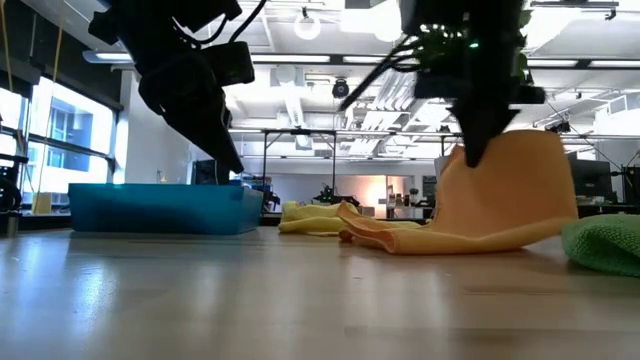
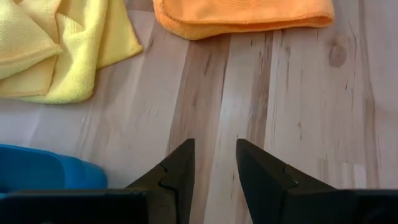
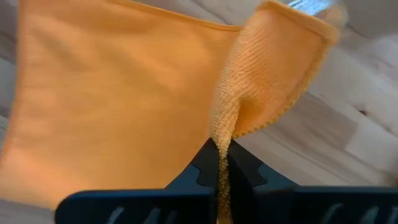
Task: Fold microfiber towels
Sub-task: Fold the orange microfiber cloth
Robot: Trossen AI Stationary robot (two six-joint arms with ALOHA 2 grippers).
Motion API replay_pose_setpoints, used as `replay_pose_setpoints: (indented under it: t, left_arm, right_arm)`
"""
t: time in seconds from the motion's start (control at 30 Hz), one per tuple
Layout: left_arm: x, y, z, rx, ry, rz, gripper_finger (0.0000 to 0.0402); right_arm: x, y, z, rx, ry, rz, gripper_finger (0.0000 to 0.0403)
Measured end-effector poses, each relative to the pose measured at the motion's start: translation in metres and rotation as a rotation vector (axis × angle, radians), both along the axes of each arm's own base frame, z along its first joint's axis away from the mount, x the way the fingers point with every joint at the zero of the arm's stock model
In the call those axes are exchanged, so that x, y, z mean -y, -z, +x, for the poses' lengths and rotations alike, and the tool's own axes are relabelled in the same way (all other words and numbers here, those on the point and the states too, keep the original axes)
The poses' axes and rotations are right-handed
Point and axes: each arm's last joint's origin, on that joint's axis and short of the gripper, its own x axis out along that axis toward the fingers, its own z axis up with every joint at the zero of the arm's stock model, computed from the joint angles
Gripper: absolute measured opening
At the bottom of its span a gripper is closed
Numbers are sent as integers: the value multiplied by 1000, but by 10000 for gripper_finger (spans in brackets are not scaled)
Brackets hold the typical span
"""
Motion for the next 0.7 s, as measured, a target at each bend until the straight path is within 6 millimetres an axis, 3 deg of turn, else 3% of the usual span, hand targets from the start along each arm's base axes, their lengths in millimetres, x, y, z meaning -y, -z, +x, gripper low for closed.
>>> replay_pose_setpoints:
  t: [0.23,0.43,0.57,0.7]
  left_arm:
    - [7,0,0,-6,27,-3,106]
    - [16,1,-1,-15,75,7,106]
    - [19,1,-1,-15,87,8,106]
    - [19,1,-1,-15,88,8,106]
  right_arm:
    - [-5,12,49,-39,-27,4,0]
    - [-11,15,79,-33,-59,51,0]
    - [-17,7,89,-11,-90,76,0]
    - [-23,-8,88,-42,-109,48,0]
